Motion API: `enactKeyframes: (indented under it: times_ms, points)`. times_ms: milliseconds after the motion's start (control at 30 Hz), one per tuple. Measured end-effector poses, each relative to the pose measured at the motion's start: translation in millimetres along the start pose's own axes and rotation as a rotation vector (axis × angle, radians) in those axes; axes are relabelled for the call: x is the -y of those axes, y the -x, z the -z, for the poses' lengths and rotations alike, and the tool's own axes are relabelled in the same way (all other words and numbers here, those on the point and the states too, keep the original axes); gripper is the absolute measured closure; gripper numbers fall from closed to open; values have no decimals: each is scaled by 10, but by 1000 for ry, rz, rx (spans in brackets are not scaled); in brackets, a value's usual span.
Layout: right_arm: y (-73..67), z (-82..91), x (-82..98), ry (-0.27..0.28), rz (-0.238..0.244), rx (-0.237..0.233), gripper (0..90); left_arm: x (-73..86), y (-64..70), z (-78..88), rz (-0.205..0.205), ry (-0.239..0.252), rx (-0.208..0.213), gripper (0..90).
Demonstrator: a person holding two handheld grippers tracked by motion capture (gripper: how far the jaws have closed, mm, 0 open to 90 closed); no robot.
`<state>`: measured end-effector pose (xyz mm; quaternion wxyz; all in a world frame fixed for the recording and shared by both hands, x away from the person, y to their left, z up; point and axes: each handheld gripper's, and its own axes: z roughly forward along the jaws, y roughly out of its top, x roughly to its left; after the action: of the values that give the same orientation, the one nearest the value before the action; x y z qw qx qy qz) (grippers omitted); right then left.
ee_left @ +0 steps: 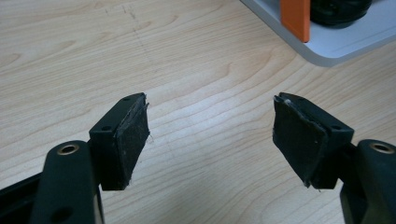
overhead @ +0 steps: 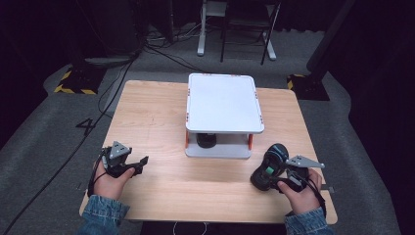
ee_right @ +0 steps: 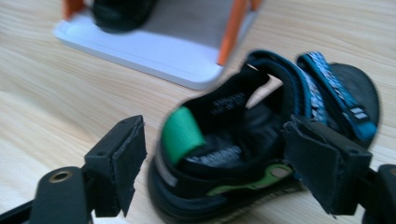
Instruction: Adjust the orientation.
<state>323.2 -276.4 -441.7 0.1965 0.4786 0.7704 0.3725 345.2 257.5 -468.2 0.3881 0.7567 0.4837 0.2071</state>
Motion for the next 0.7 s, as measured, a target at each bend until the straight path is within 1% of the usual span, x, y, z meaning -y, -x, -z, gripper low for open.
enactKeyframes:
  times_ms: [133,200,233,267,433,500,533,567,600,633,700]
  points:
    - [2,-22,11,15,-11,14,234,8,-13,-18,6,-6,-3,275]
    - [6,-22,19,10,-11,17,250,5,-8,-29,2,-5,-4,275]
    - [6,-25,27,-3,-18,17,261,2,-1,-34,0,-6,-4,275]
    - [14,-34,42,-14,-8,18,288,0,3,-39,-1,-6,-3,275]
    - [51,-24,59,-24,-14,14,404,-2,10,-58,-7,-8,1,275]
    - [68,-17,63,-29,-16,11,459,-2,4,-61,-3,-5,-3,275]
    - [80,-15,66,-29,-16,8,504,-2,0,-61,-3,-6,-2,275]
    - [90,-10,67,-31,-18,2,560,0,-2,-64,-2,-5,-4,275]
    - [103,-3,69,-32,-18,-7,641,1,-2,-66,-1,-7,-5,275]
    - [114,5,71,-33,-21,-25,696,2,-4,-71,-5,-7,-6,275]
    - [133,11,76,-35,-5,-22,741,4,0,-79,-3,-7,-3,275]
